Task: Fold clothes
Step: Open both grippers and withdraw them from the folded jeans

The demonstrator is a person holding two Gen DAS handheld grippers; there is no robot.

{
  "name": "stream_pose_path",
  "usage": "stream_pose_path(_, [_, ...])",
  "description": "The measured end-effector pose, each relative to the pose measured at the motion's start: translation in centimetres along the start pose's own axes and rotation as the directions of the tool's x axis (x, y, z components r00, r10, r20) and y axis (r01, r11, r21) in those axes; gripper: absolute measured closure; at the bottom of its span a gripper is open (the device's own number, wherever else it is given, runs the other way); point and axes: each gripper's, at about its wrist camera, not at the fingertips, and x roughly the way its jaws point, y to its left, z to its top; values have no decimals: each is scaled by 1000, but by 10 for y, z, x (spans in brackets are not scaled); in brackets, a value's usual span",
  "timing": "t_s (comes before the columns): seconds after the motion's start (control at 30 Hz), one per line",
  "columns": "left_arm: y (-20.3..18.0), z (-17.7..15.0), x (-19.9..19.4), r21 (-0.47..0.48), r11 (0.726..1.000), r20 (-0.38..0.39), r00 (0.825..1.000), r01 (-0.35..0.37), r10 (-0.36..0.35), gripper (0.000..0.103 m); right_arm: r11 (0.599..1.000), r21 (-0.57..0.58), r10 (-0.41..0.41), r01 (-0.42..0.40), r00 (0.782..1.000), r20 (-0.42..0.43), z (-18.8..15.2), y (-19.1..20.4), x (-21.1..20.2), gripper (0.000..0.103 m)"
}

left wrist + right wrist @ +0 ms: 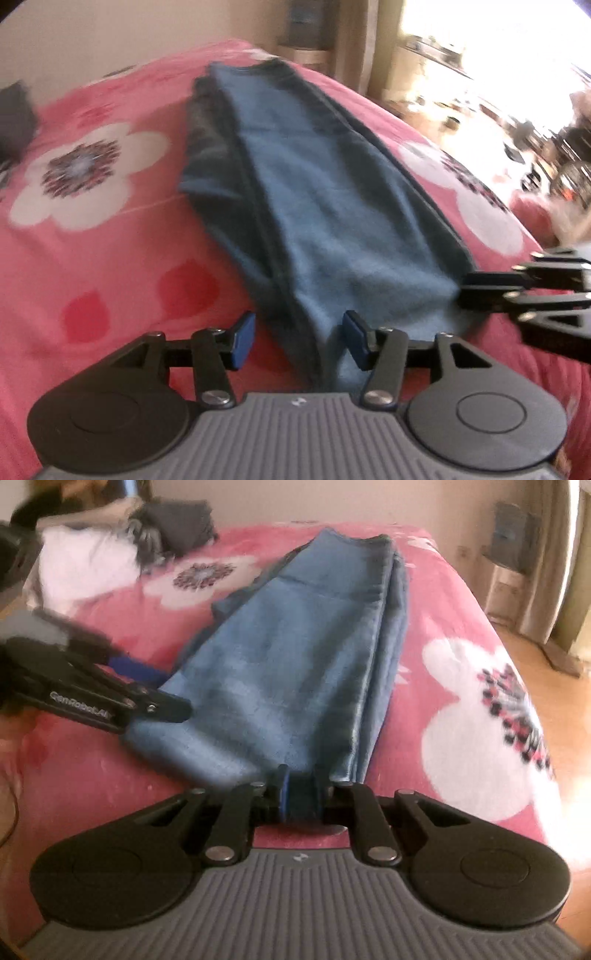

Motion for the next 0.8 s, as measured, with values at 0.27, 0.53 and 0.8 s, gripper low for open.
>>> stream_pose_path(0.27, [24,4,-25,-109,994,42,998,-31,36,52,998,-63,7,-4,999,46,12,23,-23,91])
stream_pose_path(0.53, [-25,-18,-16,109,994,-3,1000,-27,27,51,994,-110,-25,25,1000,2,-10,36,1,92])
stream_pose_path(0.8, [-26,-20,-17,59,997,-40,998,-53,55,50,999,1,-39,39,998,50,-3,37,-16,90])
